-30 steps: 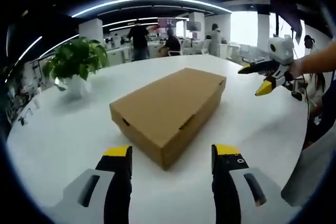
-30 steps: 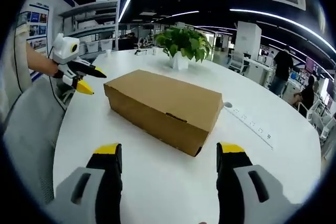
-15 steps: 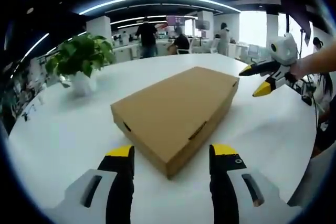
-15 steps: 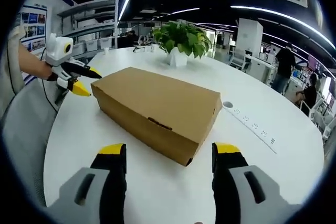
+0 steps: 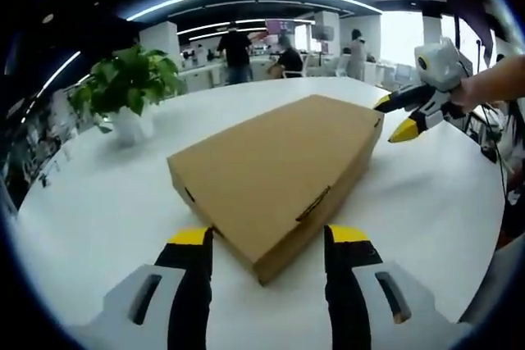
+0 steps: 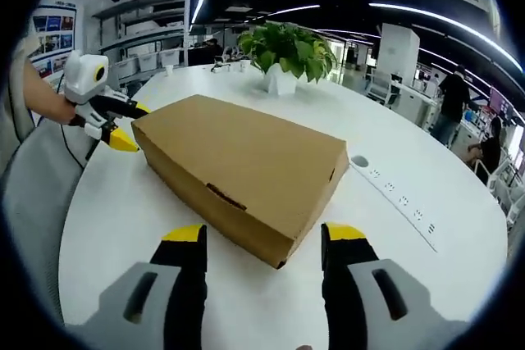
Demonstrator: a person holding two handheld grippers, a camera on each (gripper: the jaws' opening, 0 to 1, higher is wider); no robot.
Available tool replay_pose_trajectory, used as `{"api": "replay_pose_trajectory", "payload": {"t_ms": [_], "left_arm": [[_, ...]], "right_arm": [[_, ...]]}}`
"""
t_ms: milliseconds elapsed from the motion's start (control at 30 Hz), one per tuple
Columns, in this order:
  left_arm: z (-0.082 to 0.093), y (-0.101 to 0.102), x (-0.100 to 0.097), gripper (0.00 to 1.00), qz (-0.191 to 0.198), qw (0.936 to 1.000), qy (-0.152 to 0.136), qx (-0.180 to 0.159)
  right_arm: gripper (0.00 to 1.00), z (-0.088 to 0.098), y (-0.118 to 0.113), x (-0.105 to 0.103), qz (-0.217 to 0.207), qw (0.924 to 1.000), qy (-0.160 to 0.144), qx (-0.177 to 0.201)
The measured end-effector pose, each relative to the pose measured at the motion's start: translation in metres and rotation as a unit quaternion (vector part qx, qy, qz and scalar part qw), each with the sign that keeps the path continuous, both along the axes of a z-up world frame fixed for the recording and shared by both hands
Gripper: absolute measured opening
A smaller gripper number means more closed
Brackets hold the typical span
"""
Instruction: Operate the shoe box by opening the lid, removing the specified soft item, and placing it in the target area until the item is outside and the box remains undamaged.
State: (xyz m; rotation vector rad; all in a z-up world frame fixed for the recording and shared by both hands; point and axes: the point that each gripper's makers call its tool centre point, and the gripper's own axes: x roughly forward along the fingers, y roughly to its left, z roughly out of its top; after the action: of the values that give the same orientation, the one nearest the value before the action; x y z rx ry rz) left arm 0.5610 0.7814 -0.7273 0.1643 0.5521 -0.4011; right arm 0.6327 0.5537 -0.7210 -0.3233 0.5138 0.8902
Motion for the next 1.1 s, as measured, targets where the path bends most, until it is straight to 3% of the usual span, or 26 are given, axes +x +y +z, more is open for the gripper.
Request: {"api": "replay_pose_trajectory", "payload": {"t_ms": [300, 1100], "left_arm": [[-0.001, 0.001, 0.004, 0.52, 0.007, 1.0000, 0.001, 0.000], [0.000, 0.013, -0.002, 0.47, -0.012, 0.9998, 0.014, 0.003]], "right_arm": [[0.47, -0.004, 0.011, 0.008, 0.025, 0.9996, 0.003, -0.011], [0.42, -0.005, 0.017, -0.009, 0.000, 0.9997, 0.025, 0.007]]}}
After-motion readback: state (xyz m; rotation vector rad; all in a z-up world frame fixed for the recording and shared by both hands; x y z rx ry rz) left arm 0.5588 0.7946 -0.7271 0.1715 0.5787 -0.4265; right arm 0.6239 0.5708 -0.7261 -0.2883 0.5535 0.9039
